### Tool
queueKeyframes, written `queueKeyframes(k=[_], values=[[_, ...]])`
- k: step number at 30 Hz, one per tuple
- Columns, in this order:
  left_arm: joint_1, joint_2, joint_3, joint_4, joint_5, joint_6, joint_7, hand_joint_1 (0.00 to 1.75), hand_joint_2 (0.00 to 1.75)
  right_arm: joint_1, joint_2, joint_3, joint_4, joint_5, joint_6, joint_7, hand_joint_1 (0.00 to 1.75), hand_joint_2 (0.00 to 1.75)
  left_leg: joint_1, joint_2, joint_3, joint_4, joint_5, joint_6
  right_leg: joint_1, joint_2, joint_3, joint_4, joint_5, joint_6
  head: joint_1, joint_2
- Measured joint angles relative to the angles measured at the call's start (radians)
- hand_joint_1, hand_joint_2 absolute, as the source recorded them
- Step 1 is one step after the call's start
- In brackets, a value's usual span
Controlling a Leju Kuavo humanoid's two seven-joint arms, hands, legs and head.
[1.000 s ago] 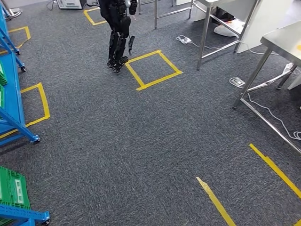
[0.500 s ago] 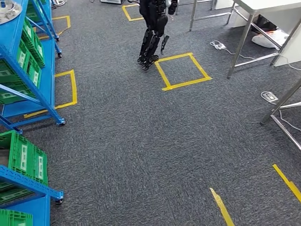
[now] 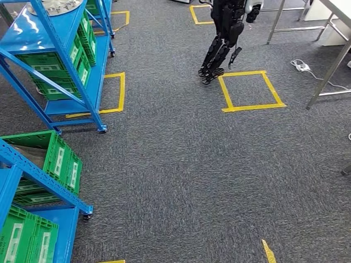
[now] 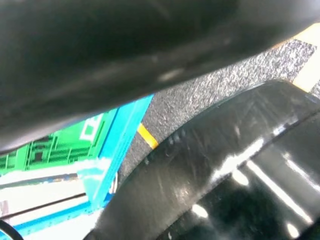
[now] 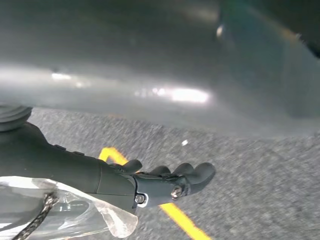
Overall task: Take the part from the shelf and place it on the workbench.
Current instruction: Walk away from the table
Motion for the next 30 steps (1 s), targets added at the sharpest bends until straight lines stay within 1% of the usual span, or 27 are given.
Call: queueKeyframes(k=[1, 2, 3, 5, 6, 7, 8, 9, 10, 12, 13, 14, 16, 17, 18, 19, 20, 21, 22, 23, 24, 25, 26, 27, 28, 29, 30], values=[[0.002, 0.0, 0.0, 0.0, 0.0, 0.0, 0.0, 0.0, 0.0, 0.0, 0.0, 0.0, 0.0, 0.001, 0.0, 0.0, 0.0, 0.0, 0.002, -0.007, -0.003, 0.0, 0.001, -0.006, 0.0, -0.013, 0.003, -0.002, 0.003, -0.007, 0.0, 0.0], [0.004, 0.001, 0.0, 0.0, 0.0, 0.0, 0.0, 0.0, 0.0, -0.001, 0.0, 0.0, 0.0, 0.003, -0.001, 0.001, 0.0, 0.0, 0.002, 0.005, -0.007, 0.008, -0.005, -0.011, 0.0, -0.026, 0.006, -0.006, 0.005, -0.014, -0.001, 0.0], [0.004, 0.001, 0.0, 0.0, 0.0, 0.0, 0.0, 0.0, 0.0, -0.002, 0.0, 0.0, 0.0, 0.004, -0.001, 0.0, 0.0, 0.0, 0.0, 0.03, -0.019, 0.032, -0.02, -0.015, -0.001, -0.041, 0.009, -0.011, 0.008, -0.02, -0.003, 0.0], [0.002, 0.002, 0.0, 0.0, 0.0, -0.001, 0.0, 0.0, 0.0, -0.001, 0.0, 0.0, 0.0, 0.008, -0.001, 0.0, 0.0, 0.0, -0.002, 0.096, -0.069, 0.138, -0.077, -0.022, 0.001, -0.073, 0.014, -0.017, 0.007, -0.028, -0.007, 0.0], [0.0, 0.002, 0.0, 0.0, 0.0, -0.001, 0.0, 0.0, 0.0, 0.0, 0.0, 0.0, 0.0, 0.008, -0.001, 0.0, 0.0, 0.0, -0.001, 0.114, -0.102, 0.207, -0.106, -0.026, 0.003, -0.091, 0.015, -0.017, 0.005, -0.031, -0.008, 0.0], [0.0, 0.002, 0.0, 0.0, 0.0, -0.001, 0.0, 0.0, 0.0, 0.002, 0.0, 0.0, 0.0, 0.008, -0.001, 0.001, 0.0, 0.0, 0.001, 0.123, -0.128, 0.261, -0.123, -0.028, 0.004, -0.108, 0.016, -0.016, 0.002, -0.032, -0.008, 0.0], [0.001, 0.001, 0.0, 0.0, 0.0, -0.001, 0.0, 0.0, 0.0, 0.003, 0.0, 0.0, 0.0, 0.009, -0.001, 0.001, 0.0, 0.0, 0.003, 0.127, -0.139, 0.284, -0.123, -0.03, 0.006, -0.125, 0.018, -0.016, -0.001, -0.033, -0.008, 0.0], [0.003, 0.002, 0.0, 0.0, 0.0, -0.001, 0.0, 0.0, 0.0, 0.002, 0.0, 0.0, 0.0, 0.009, -0.002, 0.001, 0.0, 0.0, 0.004, 0.13, -0.129, 0.265, -0.102, -0.03, 0.006, -0.139, 0.021, -0.016, -0.003, -0.032, -0.008, 0.0], [0.004, 0.002, 0.0, 0.0, 0.0, -0.001, 0.0, 0.0, 0.0, 0.001, 0.0, 0.0, 0.0, 0.01, -0.002, 0.001, 0.0, 0.0, 0.004, 0.138, -0.098, 0.207, -0.067, -0.027, 0.007, -0.152, 0.025, -0.016, -0.007, -0.032, -0.008, 0.0], [0.003, 0.003, 0.0, 0.0, -0.002, 0.0, 0.0, 0.0, 0.0, -0.001, 0.0, 0.0, 0.0, 0.014, -0.004, 0.001, 0.0, 0.0, -0.004, 0.182, -0.024, 0.066, -0.011, -0.017, 0.01, -0.176, 0.034, -0.016, -0.015, -0.026, -0.008, 0.0], [0.001, 0.003, 0.0, 0.0, -0.003, 0.0, 0.0, 0.0, 0.0, -0.002, 0.001, 0.0, 0.0, 0.017, -0.005, 0.001, 0.0, 0.0, -0.009, 0.2, -0.001, 0.021, 0.0, -0.011, 0.012, -0.187, 0.037, -0.016, -0.019, -0.022, -0.008, 0.0], [0.0, 0.003, 0.0, 0.0, -0.005, 0.0, 0.0, 0.0, 0.0, -0.002, 0.001, 0.0, 0.0, 0.019, -0.005, 0.001, 0.0, 0.0, -0.014, 0.21, 0.007, 0.004, -0.002, -0.005, 0.014, -0.197, 0.04, -0.016, -0.023, -0.017, -0.008, 0.0], [0.0, 0.004, 0.0, 0.0, -0.006, 0.0, 0.0, 0.0, 0.0, -0.005, 0.002, 0.0, 0.0, 0.02, -0.006, 0.002, 0.0, 0.0, -0.016, 0.192, 0.007, -0.001, -0.003, 0.005, 0.014, -0.214, 0.047, -0.018, -0.028, -0.007, -0.008, 0.0], [0.002, 0.005, 0.0, 0.0, -0.006, 0.0, 0.0, 0.0, 0.0, -0.008, 0.003, 0.0, -0.001, 0.021, -0.006, 0.001, 0.0, 0.0, -0.014, 0.18, 0.01, -0.007, -0.001, 0.01, 0.012, -0.203, 0.048, -0.014, -0.035, -0.002, -0.007, 0.0], [0.002, 0.006, 0.0, 0.0, -0.006, 0.0, 0.0, 0.0, 0.0, -0.01, 0.003, 0.0, -0.001, 0.022, -0.006, 0.001, 0.0, 0.0, -0.011, 0.168, 0.012, -0.013, 0.002, 0.016, 0.01, -0.178, 0.041, 0.005, -0.048, 0.003, -0.005, 0.0], [0.001, 0.006, 0.0, 0.0, -0.006, 0.0, 0.0, 0.0, 0.0, -0.01, 0.003, 0.0, -0.001, 0.022, -0.007, 0.001, 0.0, 0.0, -0.007, 0.156, 0.014, -0.018, 0.005, 0.021, 0.008, -0.146, 0.021, 0.045, -0.072, 0.007, -0.003, 0.0], [-0.001, 0.005, 0.0, 0.0, -0.005, -0.001, 0.0, 0.0, 0.0, -0.009, 0.003, 0.0, -0.001, 0.023, -0.007, 0.001, 0.0, 0.0, -0.006, 0.145, 0.014, -0.019, 0.006, 0.024, 0.007, -0.112, -0.01, 0.107, -0.102, 0.01, 0.001, 0.0], [-0.002, 0.005, 0.0, 0.0, -0.005, -0.002, 0.0, 0.0, 0.0, -0.007, 0.003, 0.0, -0.001, 0.024, -0.007, 0.001, 0.0, 0.0, -0.005, 0.132, 0.014, -0.019, 0.006, 0.027, 0.006, -0.095, -0.049, 0.182, -0.132, 0.012, 0.001, 0.0], [-0.002, 0.004, 0.0, 0.0, -0.005, -0.002, 0.0, 0.0, 0.0, -0.005, 0.003, 0.0, -0.001, 0.024, -0.007, 0.002, 0.0, 0.0, -0.004, 0.117, 0.014, -0.019, 0.006, 0.028, 0.006, -0.088, -0.087, 0.247, -0.152, 0.014, 0.002, 0.0], [-0.002, 0.004, 0.0, 0.0, -0.005, -0.003, 0.0, 0.0, 0.0, -0.003, 0.003, 0.0, -0.001, 0.025, -0.008, 0.002, 0.0, 0.0, -0.004, 0.102, 0.015, -0.019, 0.006, 0.028, 0.005, -0.086, -0.112, 0.283, -0.152, 0.016, 0.002, 0.0], [-0.001, 0.004, 0.0, 0.0, -0.004, -0.004, 0.0, 0.0, 0.0, -0.002, 0.003, 0.0, -0.001, 0.026, -0.008, 0.002, 0.0, 0.0, -0.003, 0.086, 0.016, -0.018, 0.005, 0.027, 0.005, -0.085, -0.12, 0.28, -0.13, 0.017, 0.002, 0.0], [0.0, 0.004, 0.0, 0.0, -0.004, -0.004, 0.001, 0.0, 0.0, -0.002, 0.003, 0.0, -0.001, 0.027, -0.008, 0.002, 0.0, 0.0, -0.002, 0.07, 0.018, -0.017, 0.004, 0.025, 0.003, -0.081, -0.108, 0.235, -0.091, 0.018, 0.002, 0.0], [0.0, 0.004, 0.0, 0.0, -0.004, -0.004, 0.001, 0.0, 0.0, -0.003, 0.003, 0.0, -0.001, 0.027, -0.009, 0.002, 0.0, 0.0, -0.001, 0.056, 0.021, -0.016, 0.002, 0.022, 0.0, -0.065, -0.081, 0.164, -0.045, 0.018, 0.002, 0.0], [-0.001, 0.004, 0.0, 0.0, -0.003, -0.004, 0.001, 0.0, 0.0, -0.003, 0.003, 0.0, -0.001, 0.027, -0.009, 0.002, 0.0, 0.0, -0.001, 0.042, 0.021, -0.012, -0.001, 0.017, -0.005, -0.036, -0.054, 0.095, -0.011, 0.018, 0.003, 0.0], [-0.002, 0.004, 0.0, 0.0, -0.003, -0.004, 0.001, 0.0, 0.0, -0.003, 0.003, 0.0, -0.001, 0.027, -0.01, 0.002, 0.0, 0.0, -0.001, 0.029, 0.019, -0.009, -0.003, 0.011, -0.008, -0.01, -0.03, 0.042, 0.007, 0.016, 0.002, 0.0], [-0.003, 0.004, 0.0, 0.0, -0.003, -0.004, 0.002, 0.0, 0.0, -0.003, 0.003, 0.0, -0.001, 0.027, -0.011, 0.002, 0.0, 0.0, 0.0, 0.017, 0.015, -0.006, -0.004, 0.005, -0.01, 0.01, -0.016, 0.013, 0.012, 0.014, 0.002, 0.0], [-0.002, 0.004, 0.0, 0.0, -0.002, -0.004, 0.002, 0.0, 0.0, -0.003, 0.003, 0.0, -0.001, 0.028, -0.011, 0.003, 0.0, 0.0, 0.001, 0.005, 0.01, -0.004, -0.003, -0.002, -0.01, 0.016, -0.011, 0.005, 0.007, 0.009, 0.002, 0.0]])
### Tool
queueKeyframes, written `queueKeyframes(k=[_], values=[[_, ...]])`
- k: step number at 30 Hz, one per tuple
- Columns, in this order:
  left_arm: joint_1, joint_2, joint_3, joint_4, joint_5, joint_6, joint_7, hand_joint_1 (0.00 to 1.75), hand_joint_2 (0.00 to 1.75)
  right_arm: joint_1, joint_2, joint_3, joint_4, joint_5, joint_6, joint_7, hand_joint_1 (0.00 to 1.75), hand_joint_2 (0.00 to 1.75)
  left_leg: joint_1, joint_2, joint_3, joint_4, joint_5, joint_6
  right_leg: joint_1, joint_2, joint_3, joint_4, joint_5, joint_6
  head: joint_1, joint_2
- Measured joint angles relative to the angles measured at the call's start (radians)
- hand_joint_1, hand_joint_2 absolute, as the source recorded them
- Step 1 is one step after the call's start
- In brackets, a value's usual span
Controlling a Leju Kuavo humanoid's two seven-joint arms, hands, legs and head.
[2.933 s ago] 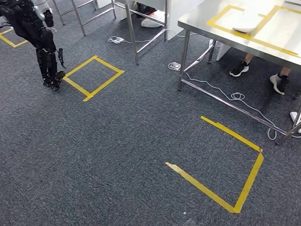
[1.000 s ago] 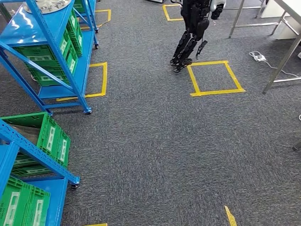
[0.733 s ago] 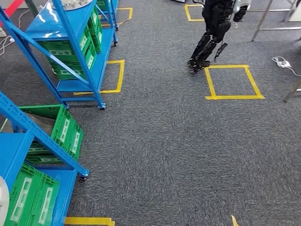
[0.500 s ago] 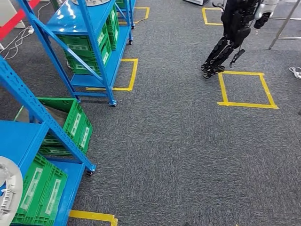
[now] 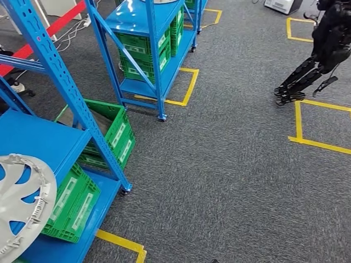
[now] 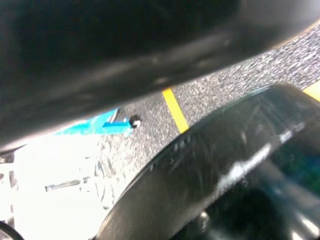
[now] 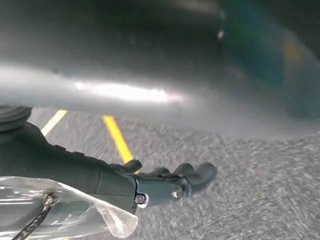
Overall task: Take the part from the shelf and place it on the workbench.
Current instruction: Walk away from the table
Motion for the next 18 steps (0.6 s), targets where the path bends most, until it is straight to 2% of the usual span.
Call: queueKeyframes(k=[1, 2, 3, 4, 6, 7, 8, 9, 10, 11, 12, 13, 14, 15, 17, 18], values=[[0.002, 0.0, 0.0, 0.0, 0.001, 0.0, 0.001, 0.0, 0.0, 0.0, 0.0, 0.0, 0.0, 0.001, -0.001, 0.001, 0.0, 0.0, 0.003, -0.012, -0.004, -0.001, 0.002, -0.007, 0.001, -0.011, 0.004, -0.003, -0.001, -0.007, -0.001, 0.0], [0.004, 0.001, 0.0, 0.0, 0.002, 0.0, 0.002, 0.0, 0.0, -0.001, 0.0, 0.0, 0.0, 0.002, -0.001, 0.001, 0.0, 0.0, 0.004, -0.012, -0.007, 0.002, 0.001, -0.013, 0.001, -0.025, 0.005, -0.005, 0.001, -0.013, -0.001, 0.0], [0.005, 0.001, 0.0, 0.0, 0.003, 0.0, 0.003, 0.0, 0.0, -0.001, 0.001, 0.0, 0.0, 0.003, -0.001, 0.002, 0.0, 0.0, 0.003, 0.006, -0.014, 0.015, -0.009, -0.018, 0.001, -0.038, 0.008, -0.009, 0.002, -0.02, -0.003, 0.0], [0.004, 0.002, 0.0, 0.0, 0.003, 0.0, 0.003, 0.0, 0.0, -0.001, 0.001, 0.0, 0.0, 0.005, -0.001, 0.002, 0.0, 0.0, 0.002, 0.035, -0.029, 0.048, -0.029, -0.022, 0.001, -0.054, 0.012, -0.013, 0.003, -0.027, -0.006, 0.0], [0.001, 0.002, 0.0, 0.0, 0.003, 0.001, 0.004, 0.0, 0.0, 0.001, 0.003, 0.0, 0.0, 0.008, 0.0, 0.002, 0.0, 0.0, 0.001, 0.099, -0.089, 0.175, -0.092, -0.029, 0.005, -0.089, 0.018, -0.016, -0.001, -0.035, -0.011, 0.0], [0.0, 0.002, 0.0, 0.0, 0.003, 0.001, 0.004, 0.0, 0.0, 0.003, 0.003, 0.0, 0.0, 0.008, 0.0, 0.002, 0.0, 0.0, 0.002, 0.114, -0.123, 0.243, -0.118, -0.031, 0.007, -0.108, 0.021, -0.016, -0.004, -0.037, -0.011, 0.0], [0.0, 0.002, 0.0, 0.0, 0.003, 0.001, 0.004, 0.0, 0.0, 0.004, 0.003, 0.0, 0.0, 0.008, 0.0, 0.002, 0.0, 0.0, 0.003, 0.12, -0.144, 0.286, -0.128, -0.033, 0.008, -0.126, 0.023, -0.016, -0.007, -0.038, -0.011, 0.0], [0.002, 0.003, 0.0, 0.0, 0.002, 0.001, 0.005, 0.0, 0.0, 0.004, 0.003, 0.0, 0.0, 0.007, 0.0, 0.002, 0.0, 0.0, 0.003, 0.123, -0.147, 0.291, -0.117, -0.033, 0.009, -0.141, 0.027, -0.016, -0.01, -0.038, -0.011, 0.0], [0.003, 0.003, 0.0, 0.0, -0.001, 0.001, 0.005, 0.0, 0.0, 0.003, 0.003, 0.0, 0.0, 0.005, 0.0, 0.001, 0.0, 0.0, 0.003, 0.127, -0.129, 0.255, -0.087, -0.031, 0.009, -0.155, 0.031, -0.016, -0.014, -0.037, -0.011, 0.0], [0.004, 0.003, 0.0, 0.0, -0.003, 0.001, 0.006, 0.0, 0.0, 0.002, 0.004, 0.0, 0.0, 0.003, 0.0, -0.001, 0.0, 0.0, 0.002, 0.137, -0.096, 0.188, -0.048, -0.026, 0.01, -0.167, 0.037, -0.016, -0.018, -0.036, -0.011, 0.0], [0.004, 0.004, 0.0, 0.0, -0.006, 0.001, 0.007, 0.0, 0.0, 0.0, 0.004, 0.0, 0.0, 0.0, 0.001, -0.002, 0.0, 0.0, -0.003, 0.163, -0.059, 0.116, -0.018, -0.019, 0.012, -0.178, 0.041, -0.016, -0.023, -0.034, -0.011, 0.0], [0.002, 0.004, 0.0, 0.0, -0.009, 0.001, 0.007, 0.0, 0.0, -0.001, 0.004, 0.0, 0.0, -0.002, 0.003, -0.004, 0.0, 0.0, -0.009, 0.185, -0.029, 0.058, 0.001, -0.011, 0.014, -0.189, 0.043, -0.016, -0.029, -0.029, -0.011, 0.0], [0.0, 0.004, 0.0, 0.0, -0.011, 0.002, 0.007, 0.0, 0.0, -0.002, 0.005, 0.0, 0.0, -0.004, 0.004, -0.005, 0.0, 0.0, -0.015, 0.203, -0.012, 0.023, 0.007, -0.004, 0.016, -0.2, 0.046, -0.016, -0.034, -0.024, -0.011, 0.0], [-0.001, 0.004, 0.0, 0.0, -0.013, 0.002, 0.007, 0.0, 0.0, -0.003, 0.005, 0.0, 0.0, -0.005, 0.006, -0.005, 0.0, 0.0, -0.02, 0.212, -0.006, 0.011, 0.003, 0.002, 0.018, -0.211, 0.048, -0.017, -0.038, -0.019, -0.011, 0.0], [0.0, 0.004, 0.0, 0.0, -0.014, 0.003, 0.009, 0.0, 0.0, -0.006, 0.005, 0.0, 0.0, -0.006, 0.009, -0.006, 0.0, 0.0, -0.018, 0.189, -0.005, 0.004, 0.004, 0.01, 0.017, -0.227, 0.062, -0.02, -0.045, -0.01, -0.012, 0.0], [0.0, 0.005, 0.0, 0.0, -0.014, 0.004, 0.009, 0.0, 0.0, -0.008, 0.005, 0.0, 0.0, -0.006, 0.01, -0.006, 0.0, 0.0, -0.015, 0.177, -0.002, -0.001, 0.006, 0.015, 0.016, -0.211, 0.064, -0.013, -0.054, -0.006, -0.011, 0.0]])
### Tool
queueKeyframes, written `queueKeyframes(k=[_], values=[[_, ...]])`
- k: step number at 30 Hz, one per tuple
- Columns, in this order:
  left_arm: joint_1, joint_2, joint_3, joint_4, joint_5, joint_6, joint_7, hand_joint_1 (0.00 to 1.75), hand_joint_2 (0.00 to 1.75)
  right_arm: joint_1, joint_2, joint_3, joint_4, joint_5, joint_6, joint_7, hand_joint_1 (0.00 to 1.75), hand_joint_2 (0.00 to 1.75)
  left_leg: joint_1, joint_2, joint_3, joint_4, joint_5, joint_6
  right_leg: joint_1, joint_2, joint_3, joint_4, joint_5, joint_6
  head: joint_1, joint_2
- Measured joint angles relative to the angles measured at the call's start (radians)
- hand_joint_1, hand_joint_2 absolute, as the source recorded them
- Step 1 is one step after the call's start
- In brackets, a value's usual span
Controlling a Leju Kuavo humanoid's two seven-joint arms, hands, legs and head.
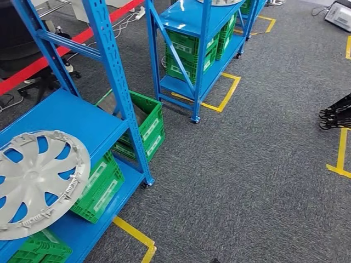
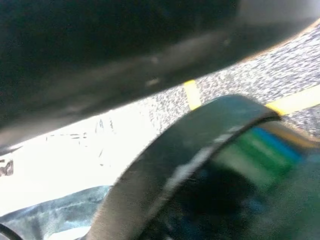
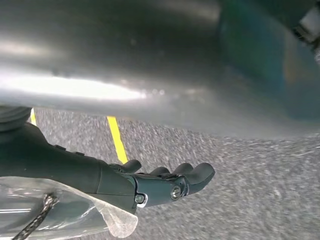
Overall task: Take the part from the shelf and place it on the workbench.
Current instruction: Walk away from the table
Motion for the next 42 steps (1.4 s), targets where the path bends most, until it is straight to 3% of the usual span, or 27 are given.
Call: queueKeyframes(k=[1, 3, 5, 6, 7, 8, 10, 12, 14, 15, 17, 19, 21, 22, 23, 25, 27, 29, 30, 32, 34, 35, 36, 37, 39, 40, 42], values=[[0.0, 0.0, 0.0, 0.0, 0.0, 0.0, 0.0, 0.0, 0.0, -0.002, 0.0, 0.0, 0.0, 0.0, 0.0, 0.0, 0.0, 0.0, 0.004, -0.013, 0.003, -0.005, 0.003, 0.005, -0.001, 0.028, -0.01, 0.028, -0.018, 0.004, 0.002, 0.0], [-0.004, -0.001, 0.0, 0.0, 0.0, 0.0, 0.001, 0.0, 0.0, -0.001, 0.0, 0.0, 0.0, -0.002, 0.0, 0.0, 0.0, 0.0, 0.008, -0.039, 0.006, -0.009, 0.005, 0.012, -0.002, 0.091, -0.069, 0.147, -0.075, 0.009, 0.008, 0.0], [-0.005, -0.002, 0.0, 0.0, 0.0, -0.001, 0.001, 0.0, 0.0, 0.004, 0.0, 0.0, 0.0, -0.003, 0.001, 0.0, 0.0, 0.0, 0.008, -0.068, 0.006, -0.009, 0.004, 0.015, -0.003, 0.109, -0.143, 0.269, -0.109, 0.012, 0.009, 0.0], [-0.004, -0.002, 0.0, 0.0, 0.0, -0.001, 0.001, 0.0, 0.0, 0.005, 0.0, 0.0, 0.0, -0.003, 0.002, 0.0, 0.0, 0.0, 0.008, -0.083, 0.008, -0.008, 0.003, 0.015, -0.003, 0.11, -0.162, 0.284, -0.097, 0.012, 0.009, 0.0], [-0.003, -0.002, 0.0, 0.0, 0.0, -0.002, 0.001, 0.0, 0.0, 0.006, 0.0, 0.0, 0.0, -0.003, 0.002, 0.0, 0.0, 0.0, 0.009, -0.098, 0.01, -0.008, 0.002, 0.013, -0.004, 0.111, -0.161, 0.257, -0.064, 0.013, 0.009, 0.0], [-0.003, -0.002, 0.0, 0.0, 0.0, -0.002, 0.001, 0.0, 0.0, 0.006, 0.0, 0.0, 0.0, -0.003, 0.002, 0.0, 0.0, 0.0, 0.01, -0.113, 0.013, -0.006, 0.0, 0.01, -0.006, 0.119, -0.142, 0.195, -0.016, 0.013, 0.009, 0.0], [-0.004, -0.002, 0.0, 0.0, 0.0, -0.002, 0.001, 0.0, 0.0, 0.004, 0.0, 0.0, 0.0, -0.004, 0.001, -0.001, 0.0, 0.0, 0.012, -0.14, 0.014, 0.0, -0.006, 0.001, -0.012, 0.162, -0.092, 0.065, 0.047, 0.011, 0.01, 0.0], [-0.004, -0.001, 0.0, 0.0, 0.0, -0.001, 0.001, 0.0, 0.0, 0.004, 0.0, 0.0, 0.0, -0.006, 0.002, -0.001, 0.0, 0.0, 0.014, -0.161, 0.007, 0.004, -0.007, -0.011, -0.014, 0.192, -0.068, 0.016, 0.054, 0.005, 0.011, 0.0], [-0.001, 0.0, 0.0, 0.0, 0.0, 0.0, 0.0, 0.0, 0.0, 0.005, 0.0, 0.0, 0.0, -0.007, 0.002, 0.0, 0.0, 0.0, 0.017, -0.18, 0.0, 0.002, -0.003, -0.023, -0.011, 0.177, -0.063, 0.013, 0.055, -0.006, 0.011, 0.0], [0.001, 0.0, 0.0, 0.0, 0.0, 0.0, 0.0, 0.0, 0.0, 0.005, 0.0, 0.0, 0.0, -0.008, 0.002, 0.001, 0.0, 0.0, 0.017, -0.172, -0.003, 0.007, -0.007, -0.029, -0.012, 0.166, -0.061, 0.01, 0.057, -0.012, 0.01, 0.0], [0.0, 0.001, 0.0, 0.0, 0.0, 0.0, -0.001, 0.0, 0.0, 0.004, 0.0, 0.0, 0.0, -0.01, 0.001, 0.001, 0.0, 0.0, 0.015, -0.123, -0.032, 0.069, -0.044, -0.039, -0.014, 0.139, -0.056, 0.003, 0.059, -0.024, 0.005, 0.0], [-0.004, 0.001, 0.0, 0.0, 0.001, 0.0, -0.003, 0.0, 0.0, 0.006, 0.0, 0.0, 0.0, -0.011, 0.001, 0.002, 0.0, 0.0, 0.016, -0.071, -0.096, 0.201, -0.104, -0.046, -0.01, 0.107, -0.052, 0.002, 0.055, -0.031, 0.001, 0.0], [-0.004, 0.001, 0.0, 0.0, 0.001, 0.0, -0.004, 0.0, 0.0, 0.009, 0.0, 0.0, 0.0, -0.012, 0.001, 0.002, 0.0, 0.0, 0.018, -0.056, -0.14, 0.289, -0.124, -0.048, -0.008, 0.075, -0.047, 0.003, 0.05, -0.033, 0.001, 0.0], [-0.003, 0.001, 0.0, 0.0, 0.001, 0.0, -0.004, 0.0, 0.0, 0.009, 0.0, 0.0, 0.0, -0.012, 0.001, 0.002, 0.0, 0.0, 0.018, -0.053, -0.137, 0.28, -0.106, -0.047, -0.007, 0.061, -0.044, 0.003, 0.047, -0.033, 0.001, 0.0], [-0.001, 0.001, 0.0, 0.0, 0.002, 0.0, -0.004, 0.0, 0.0, 0.008, 0.0, 0.0, 0.0, -0.013, 0.001, 0.002, 0.0, 0.0, 0.017, -0.047, -0.114, 0.233, -0.073, -0.044, -0.007, 0.048, -0.039, 0.003, 0.044, -0.032, 0.001, 0.0], [-0.002, 0.002, 0.0, 0.0, 0.002, 0.0, -0.004, 0.0, 0.0, 0.005, 0.0, 0.0, 0.0, -0.013, 0.001, 0.002, 0.0, 0.0, 0.01, -0.007, -0.044, 0.093, -0.011, -0.033, -0.004, 0.025, -0.03, 0.003, 0.035, -0.028, 0.0, 0.0], [-0.006, 0.002, 0.0, 0.0, 0.002, 0.0, -0.005, 0.0, 0.0, 0.005, 0.0, 0.0, 0.0, -0.013, 0.001, 0.002, 0.0, 0.0, 0.001, 0.024, -0.007, 0.017, 0.005, -0.021, 0.001, 0.002, -0.024, 0.003, 0.026, -0.018, 0.0, 0.0], [-0.005, 0.003, 0.0, 0.0, 0.003, 0.001, -0.005, 0.0, 0.0, 0.002, 0.001, 0.0, 0.0, -0.013, 0.001, 0.001, 0.0, 0.0, -0.002, 0.01, -0.006, 0.01, 0.0, -0.011, 0.003, -0.02, -0.013, -0.002, 0.021, -0.008, -0.001, 0.0], [-0.003, 0.003, 0.001, 0.0, 0.003, 0.001, -0.005, 0.0, 0.0, 0.0, 0.001, 0.0, 0.0, -0.013, 0.0, 0.001, 0.0, 0.0, 0.001, -0.002, -0.004, 0.006, 0.001, -0.006, 0.002, -0.019, -0.01, -0.002, 0.017, -0.002, -0.001, 0.0], [-0.001, 0.003, 0.001, 0.0, 0.005, 0.002, -0.007, 0.0, 0.0, -0.003, 0.002, 0.0, 0.0, -0.013, -0.003, -0.001, 0.0, 0.0, 0.007, -0.024, 0.003, -0.004, 0.006, 0.005, -0.001, 0.029, -0.024, 0.041, -0.015, 0.006, 0.002, 0.0], [-0.003, 0.0, 0.001, 0.0, 0.008, 0.003, -0.009, 0.0, 0.0, -0.001, 0.002, 0.0, 0.0, -0.014, -0.006, -0.001, 0.0, 0.0, 0.01, -0.048, 0.003, -0.006, 0.008, 0.012, -0.002, 0.09, -0.088, 0.164, -0.074, 0.01, 0.008, 0.0], [-0.004, -0.001, 0.001, 0.0, 0.008, 0.003, -0.01, 0.0, 0.0, 0.001, 0.002, 0.0, 0.0, -0.015, -0.007, -0.001, 0.0, 0.0, 0.01, -0.063, 0.003, -0.006, 0.008, 0.013, -0.002, 0.102, -0.126, 0.232, -0.097, 0.011, 0.009, 0.0], [-0.004, -0.002, 0.001, 0.0, 0.008, 0.003, -0.011, 0.0, 0.0, 0.004, 0.002, 0.0, 0.0, -0.016, -0.007, -0.001, 0.0, 0.0, 0.01, -0.077, 0.003, -0.006, 0.007, 0.014, -0.002, 0.107, -0.155, 0.276, -0.102, 0.011, 0.01, 0.0], [-0.002, -0.002, 0.001, 0.0, 0.008, 0.004, -0.011, 0.0, 0.0, 0.006, 0.002, 0.0, 0.0, -0.017, -0.008, 0.0, 0.0, 0.0, 0.01, -0.093, 0.004, -0.005, 0.007, 0.013, -0.002, 0.11, -0.168, 0.284, -0.087, 0.01, 0.01, 0.0], [-0.001, -0.003, 0.001, 0.0, 0.008, 0.005, -0.012, 0.0, 0.0, 0.006, 0.002, 0.0, 0.0, -0.018, -0.008, 0.0, 0.0, 0.0, 0.011, -0.123, 0.008, -0.004, 0.005, 0.01, -0.004, 0.124, -0.138, 0.181, -0.005, 0.008, 0.01, 0.0], [-0.001, -0.003, 0.001, 0.0, 0.008, 0.006, -0.012, 0.0, 0.0, 0.006, 0.002, 0.0, 0.0, -0.018, -0.009, 0.0, 0.0, 0.0, 0.01, -0.136, 0.009, -0.002, 0.003, 0.007, -0.006, 0.149, -0.112, 0.112, 0.03, 0.006, 0.009, 0.0], [-0.003, -0.005, 0.001, 0.0, 0.008, 0.007, -0.012, 0.0, 0.0, 0.005, 0.002, 0.0, 0.0, -0.019, -0.009, 0.0, 0.0, 0.0, 0.011, -0.16, 0.003, 0.004, 0.001, -0.003, -0.01, 0.191, -0.075, 0.025, 0.059, 0.0, 0.009, 0.0]])
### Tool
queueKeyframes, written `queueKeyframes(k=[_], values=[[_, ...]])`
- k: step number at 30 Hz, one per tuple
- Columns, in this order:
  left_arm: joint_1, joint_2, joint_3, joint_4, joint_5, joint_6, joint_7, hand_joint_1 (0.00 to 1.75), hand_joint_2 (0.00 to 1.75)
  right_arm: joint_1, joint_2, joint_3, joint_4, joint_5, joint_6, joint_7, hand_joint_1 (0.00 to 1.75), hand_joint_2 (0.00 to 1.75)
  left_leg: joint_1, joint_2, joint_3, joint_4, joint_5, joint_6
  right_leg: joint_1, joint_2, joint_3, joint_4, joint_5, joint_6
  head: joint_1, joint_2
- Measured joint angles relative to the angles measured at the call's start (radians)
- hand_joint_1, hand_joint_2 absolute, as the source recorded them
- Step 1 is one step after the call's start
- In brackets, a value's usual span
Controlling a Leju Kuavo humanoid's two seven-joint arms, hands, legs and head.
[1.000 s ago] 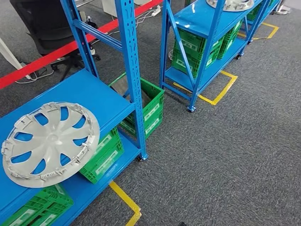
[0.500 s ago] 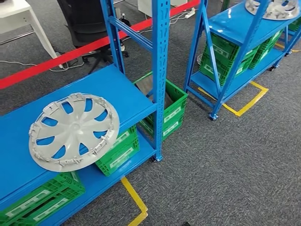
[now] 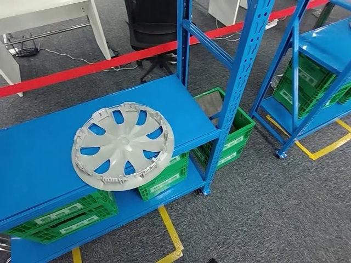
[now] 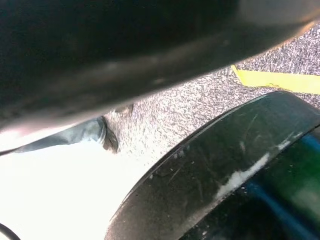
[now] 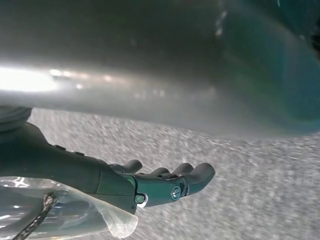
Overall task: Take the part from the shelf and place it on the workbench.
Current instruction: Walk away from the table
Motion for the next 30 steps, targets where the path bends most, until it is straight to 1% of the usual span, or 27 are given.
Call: queueKeyframes(k=[1, 3, 4, 7, 8, 9, 10, 11, 12, 13, 14, 15, 16, 17, 18, 19, 20, 21, 22, 23, 24, 25, 26, 27, 28, 29, 30], values=[[0.0, 0.0, 0.0, 0.0, 0.0, 0.0, 0.0, 0.0, 0.0, 0.0, 0.0, 0.0, 0.0, 0.0, 0.0, 0.0, 0.0, 0.0, 0.001, -0.011, -0.004, 0.001, 0.001, -0.006, 0.0, 0.008, 0.006, -0.009, -0.003, -0.004, -0.001, 0.0], [0.002, 0.0, 0.0, 0.0, 0.0, 0.001, -0.001, 0.0, 0.0, 0.0, 0.0, 0.0, 0.0, 0.0, 0.0, 0.0, 0.0, 0.0, 0.005, -0.025, -0.009, 0.0, 0.005, -0.015, 0.004, -0.002, 0.01, -0.01, -0.003, -0.011, 0.0, 0.0], [0.003, 0.0, 0.0, 0.0, 0.0, 0.001, -0.001, 0.0, 0.0, 0.001, 0.0, 0.0, 0.0, 0.0, 0.0, 0.0, 0.0, 0.0, 0.006, -0.028, -0.01, -0.001, 0.006, -0.016, 0.005, -0.005, 0.01, -0.009, -0.003, -0.012, 0.0, 0.0], [0.003, 0.0, 0.0, 0.0, 0.0, 0.001, -0.001, 0.0, 0.0, 0.001, 0.0, 0.0, 0.0, 0.0, 0.0, 0.0, 0.0, 0.0, 0.007, -0.029, -0.01, -0.001, 0.006, -0.017, 0.005, -0.005, 0.01, -0.009, -0.002, -0.013, 0.0, 0.0], [0.004, 0.0, 0.0, 0.0, 0.0, 0.001, -0.001, 0.0, 0.0, 0.0, 0.0, 0.0, 0.0, 0.0, 0.0, 0.0, 0.0, 0.0, 0.006, -0.032, -0.011, -0.001, 0.006, -0.019, 0.004, -0.009, 0.011, -0.011, -0.001, -0.014, 0.0, 0.0], [0.004, 0.001, 0.0, 0.0, 0.0, 0.001, -0.001, 0.0, 0.0, 0.0, 0.001, 0.0, 0.0, 0.0, -0.001, 0.0, 0.0, 0.0, 0.006, -0.029, -0.012, 0.001, 0.004, -0.021, 0.002, -0.017, 0.013, -0.014, 0.0, -0.017, 0.0, 0.0], [0.003, 0.001, 0.0, 0.0, 0.0, 0.003, -0.001, 0.0, 0.0, 0.001, 0.001, 0.0, 0.0, 0.0, 0.0, 0.0, 0.0, 0.0, 0.006, 0.003, -0.046, 0.072, -0.03, -0.028, 0.002, -0.042, 0.017, -0.017, -0.001, -0.024, -0.002, 0.0], [0.004, 0.001, 0.0, 0.0, 0.0, 0.005, -0.001, 0.0, 0.0, 0.002, 0.002, 0.0, 0.0, 0.0, 0.0, 0.0, 0.0, 0.0, 0.007, 0.038, -0.077, 0.137, -0.052, -0.035, 0.002, -0.076, 0.024, -0.021, -0.004, -0.03, -0.005, 0.0], [0.004, 0.001, 0.0, 0.0, 0.0, 0.007, -0.001, 0.0, 0.0, 0.003, 0.002, 0.0, 0.0, 0.0, 0.0, 0.0, 0.0, 0.0, 0.007, 0.078, -0.098, 0.182, -0.062, -0.04, 0.003, -0.109, 0.031, -0.023, -0.009, -0.035, -0.007, 0.0], [0.004, 0.0, 0.0, 0.0, 0.0, 0.009, -0.001, 0.0, 0.0, 0.003, 0.002, 0.0, 0.0, -0.001, 0.001, 0.0, 0.0, 0.0, 0.007, 0.118, -0.106, 0.201, -0.058, -0.041, 0.005, -0.142, 0.039, -0.023, -0.016, -0.038, -0.009, 0.0], [0.006, 0.0, 0.0, 0.0, 0.0, 0.01, -0.001, 0.0, 0.0, 0.002, 0.002, 0.0, 0.0, -0.001, 0.001, 0.0, 0.0, 0.0, 0.004, 0.142, -0.073, 0.135, -0.021, -0.036, 0.006, -0.16, 0.045, -0.023, -0.021, -0.036, -0.009, 0.0], [0.004, 0.0, 0.0, 0.0, 0.001, 0.009, -0.001, 0.0, 0.0, 0.002, 0.002, 0.0, 0.0, -0.001, 0.002, -0.001, 0.0, 0.0, -0.001, 0.167, -0.041, 0.072, 0.0, -0.028, 0.008, -0.172, 0.048, -0.023, -0.026, -0.032, -0.01, 0.0], [0.002, 0.0, 0.0, 0.0, 0.001, 0.007, -0.001, 0.0, 0.0, 0.001, 0.002, 0.0, 0.0, -0.001, 0.004, -0.001, 0.0, 0.0, -0.007, 0.187, -0.02, 0.029, 0.009, -0.021, 0.011, -0.183, 0.05, -0.023, -0.031, -0.027, -0.009, 0.0], [0.001, 0.0, 0.0, 0.0, 0.002, 0.003, 0.0, 0.0, 0.0, 0.001, 0.002, 0.0, 0.0, -0.001, 0.008, -0.002, 0.0, 0.0, -0.011, 0.197, -0.013, 0.011, 0.006, -0.015, 0.013, -0.195, 0.052, -0.024, -0.036, -0.022, -0.009, 0.0], [0.0, 0.0, 0.001, 0.0, 0.002, -0.001, 0.002, 0.0, 0.0, -0.001, 0.002, 0.0, 0.0, 0.0, 0.011, -0.002, 0.0, 0.0, -0.014, 0.189, -0.013, 0.007, 0.003, -0.01, 0.015, -0.208, 0.057, -0.026, -0.039, -0.016, -0.01, 0.0], [0.001, 0.0, 0.001, 0.0, 0.003, -0.004, 0.003, 0.0, 0.0, -0.002, 0.003, 0.0, 0.0, 0.0, 0.012, -0.003, 0.0, 0.0, -0.012, 0.177, -0.012, 0.004, 0.005, -0.005, 0.015, -0.217, 0.064, -0.029, -0.041, -0.011, -0.01, 0.0], [0.003, 0.0, 0.001, 0.0, 0.005, -0.006, 0.005, 0.0, 0.0, -0.004, 0.003, 0.0, 0.0, 0.001, 0.014, -0.004, 0.0, 0.0, -0.01, 0.166, -0.011, -0.001, 0.007, 0.001, 0.014, -0.206, 0.067, -0.026, -0.048, -0.006, -0.008, 0.0], [0.004, 0.001, 0.002, 0.0, 0.007, -0.007, 0.006, 0.0, 0.44, -0.005, 0.004, 0.0, 0.0, 0.002, 0.015, -0.007, 0.0, 0.0, -0.006, 0.154, -0.008, -0.007, 0.011, 0.006, 0.013, -0.18, 0.061, -0.007, -0.062, -0.002, -0.006, 0.0], [0.004, 0.0, 0.003, 0.0, 0.008, -0.007, 0.007, 0.0, 0.87, -0.006, 0.004, 0.0, 0.0, 0.003, 0.018, -0.009, 0.0, 0.0, -0.003, 0.144, -0.006, -0.011, 0.014, 0.011, 0.011, -0.145, 0.041, 0.035, -0.086, 0.002, -0.003, 0.0], [0.003, 0.0, 0.004, 0.0, 0.01, -0.007, 0.008, 0.0, 1.31, -0.005, 0.004, 0.0, 0.0, 0.003, 0.022, -0.011, 0.0, 0.0, -0.001, 0.134, -0.006, -0.012, 0.015, 0.014, 0.009, -0.109, 0.008, 0.099, -0.116, 0.005, 0.001, 0.0], [0.003, -0.001, 0.005, 0.0, 0.01, -0.007, 0.008, 0.0, 1.75, -0.002, 0.004, 0.0, 0.0, 0.001, 0.03, -0.012, 0.0, 0.0, 0.0, 0.124, -0.006, -0.012, 0.014, 0.017, 0.009, -0.09, -0.031, 0.173, -0.145, 0.007, 0.002, 0.0], [0.002, -0.002, 0.005, 0.0, 0.01, -0.007, 0.008, 0.0, 1.75, 0.0, 0.004, 0.0, 0.0, -0.002, 0.038, -0.012, 0.0, 0.0, 0.0, 0.114, -0.005, -0.012, 0.013, 0.018, 0.008, -0.083, -0.068, 0.234, -0.161, 0.009, 0.003, 0.0], [0.003, -0.002, 0.006, 0.0, 0.01, -0.006, 0.008, 0.0, 1.75, 0.002, 0.004, 0.0, 0.0, -0.007, 0.048, -0.012, 0.0, 0.0, 0.0, 0.106, -0.003, -0.012, 0.011, 0.018, 0.008, -0.081, -0.093, 0.264, -0.156, 0.01, 0.003, 0.0], [0.004, -0.002, 0.006, 0.0, 0.01, -0.006, 0.008, 0.0, 1.75, 0.002, 0.004, 0.0, 0.0, -0.013, 0.057, -0.012, 0.0, 0.0, 0.0, 0.099, 0.0, -0.011, 0.009, 0.017, 0.008, -0.081, -0.099, 0.252, -0.13, 0.011, 0.003, 0.0], [0.004, -0.002, 0.006, 0.0, 0.01, -0.005, 0.008, 0.0, 1.75, 0.002, 0.004, 0.0, 0.0, -0.017, 0.063, -0.012, 0.0, 0.0, 0.001, 0.094, 0.004, -0.01, 0.006, 0.014, 0.006, -0.081, -0.085, 0.2, -0.087, 0.012, 0.003, 0.0], [0.004, -0.002, 0.006, 0.0, 0.01, -0.005, 0.008, 0.0, 1.75, 0.002, 0.004, 0.0, 0.0, -0.02, 0.068, -0.012, 0.0, 0.0, 0.002, 0.089, 0.008, -0.008, 0.002, 0.009, 0.004, -0.08, -0.06, 0.129, -0.041, 0.013, 0.003, 0.0], [0.004, -0.002, 0.007, 0.0, 0.01, -0.005, 0.008, 0.0, 1.75, 0.001, 0.004, 0.0, 0.0, -0.021, 0.07, -0.012, 0.0, 0.0, 0.001, 0.086, 0.01, -0.004, -0.002, 0.003, 0.003, -0.076, -0.035, 0.062, -0.01, 0.012, 0.003, 0.0]])
